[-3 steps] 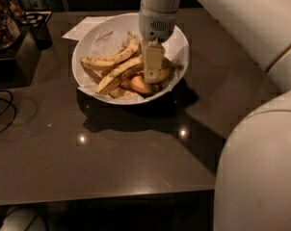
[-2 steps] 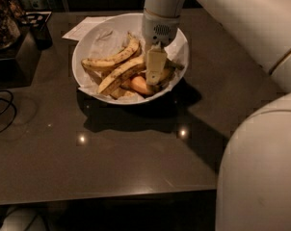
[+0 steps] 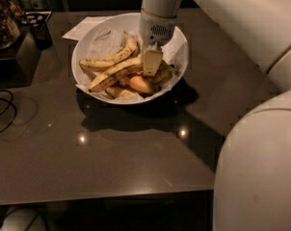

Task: Pick banana from white bowl

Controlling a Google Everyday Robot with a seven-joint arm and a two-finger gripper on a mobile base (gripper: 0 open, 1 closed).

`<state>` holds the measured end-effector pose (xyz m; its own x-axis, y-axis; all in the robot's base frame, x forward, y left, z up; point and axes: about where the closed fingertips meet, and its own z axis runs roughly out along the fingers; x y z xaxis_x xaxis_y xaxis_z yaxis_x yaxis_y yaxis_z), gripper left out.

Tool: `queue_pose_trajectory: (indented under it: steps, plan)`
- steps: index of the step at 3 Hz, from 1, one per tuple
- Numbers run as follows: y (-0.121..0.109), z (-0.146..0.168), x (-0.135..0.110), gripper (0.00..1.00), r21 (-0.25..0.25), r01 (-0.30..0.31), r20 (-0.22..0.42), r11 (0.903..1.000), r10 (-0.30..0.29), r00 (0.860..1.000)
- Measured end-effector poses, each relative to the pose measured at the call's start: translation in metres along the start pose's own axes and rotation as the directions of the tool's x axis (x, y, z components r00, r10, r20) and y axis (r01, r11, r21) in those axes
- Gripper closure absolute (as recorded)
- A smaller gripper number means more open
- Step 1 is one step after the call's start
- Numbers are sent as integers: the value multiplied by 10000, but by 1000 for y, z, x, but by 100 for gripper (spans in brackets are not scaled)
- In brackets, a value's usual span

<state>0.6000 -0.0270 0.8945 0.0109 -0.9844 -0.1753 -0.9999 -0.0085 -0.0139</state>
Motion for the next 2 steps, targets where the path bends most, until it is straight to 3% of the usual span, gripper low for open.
queue_pose_trajectory:
  steps: [1, 2]
  plan:
    - [0, 0, 0, 100, 1, 0, 0, 10000, 0, 10000]
    - [9, -11, -9, 100, 520, 69, 243, 9986, -82, 9997]
